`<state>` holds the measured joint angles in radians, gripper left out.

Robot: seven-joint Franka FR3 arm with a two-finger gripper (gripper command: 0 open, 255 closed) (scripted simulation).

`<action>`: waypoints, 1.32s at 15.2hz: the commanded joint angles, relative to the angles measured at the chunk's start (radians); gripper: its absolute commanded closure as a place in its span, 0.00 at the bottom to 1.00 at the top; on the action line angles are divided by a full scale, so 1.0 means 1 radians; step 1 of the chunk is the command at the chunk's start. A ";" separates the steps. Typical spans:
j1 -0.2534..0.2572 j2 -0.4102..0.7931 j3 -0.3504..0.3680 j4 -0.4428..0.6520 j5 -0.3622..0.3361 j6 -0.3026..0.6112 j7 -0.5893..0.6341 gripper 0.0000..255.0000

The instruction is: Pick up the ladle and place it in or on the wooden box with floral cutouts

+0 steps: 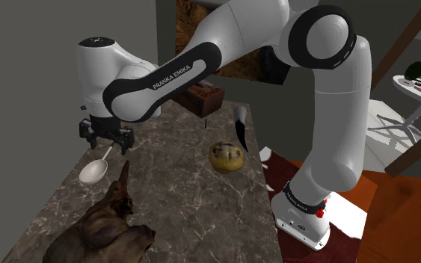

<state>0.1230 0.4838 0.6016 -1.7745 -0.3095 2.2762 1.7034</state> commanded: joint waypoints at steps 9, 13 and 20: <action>0.000 0.000 0.000 0.000 0.000 0.000 0.000 1.00; -0.007 -0.020 0.010 0.013 0.015 -0.031 -0.009 1.00; -0.019 -0.062 0.030 0.052 0.049 -0.105 -0.029 1.00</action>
<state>0.1065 0.4292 0.6280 -1.7270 -0.2664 2.1824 1.6772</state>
